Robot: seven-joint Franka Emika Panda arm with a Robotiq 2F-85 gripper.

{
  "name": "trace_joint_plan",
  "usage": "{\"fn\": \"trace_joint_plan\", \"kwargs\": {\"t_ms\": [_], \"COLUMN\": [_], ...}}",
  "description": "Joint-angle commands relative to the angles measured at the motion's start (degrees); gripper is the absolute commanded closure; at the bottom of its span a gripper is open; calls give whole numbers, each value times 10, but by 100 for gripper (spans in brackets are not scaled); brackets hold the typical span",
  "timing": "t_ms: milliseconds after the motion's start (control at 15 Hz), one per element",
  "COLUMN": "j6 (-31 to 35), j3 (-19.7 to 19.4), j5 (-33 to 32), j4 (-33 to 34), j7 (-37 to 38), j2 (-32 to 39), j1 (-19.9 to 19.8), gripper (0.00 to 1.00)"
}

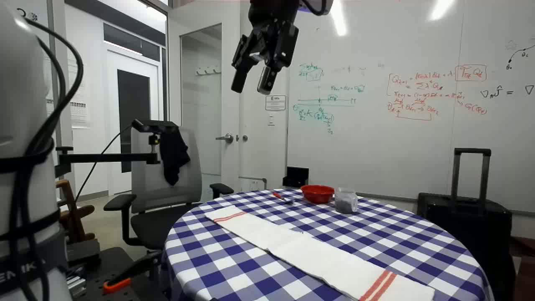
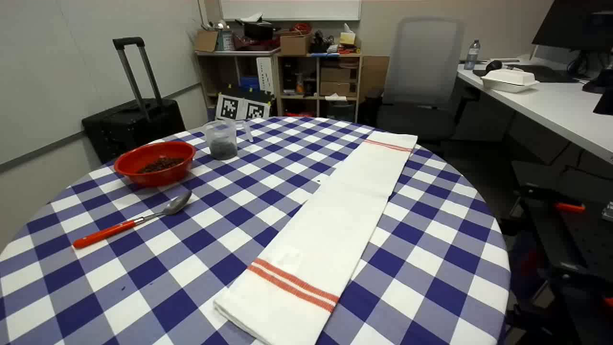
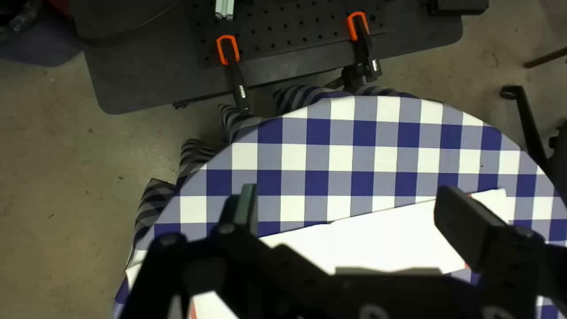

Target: Fold the towel on the table

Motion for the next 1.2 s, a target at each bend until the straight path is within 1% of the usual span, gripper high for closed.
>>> {"fn": "trace_joint_plan", "kwargs": {"t_ms": [0, 467, 533, 600, 800, 933, 1133], "j6": [-1, 0, 26, 34, 126, 207, 315], "j3": [8, 6, 37, 47, 104, 140, 190], "j5": [4, 5, 21, 29, 79, 91, 63], "j4": [1, 1, -34, -41, -45, -44, -26], "j7": [-5, -15, 16, 23, 85, 122, 168], "j2": [2, 2, -14, -12, 48, 87, 165], "j1": [-10, -8, 8, 13, 45, 62, 80], "gripper": [0, 0, 0, 0, 0, 0, 0]}}
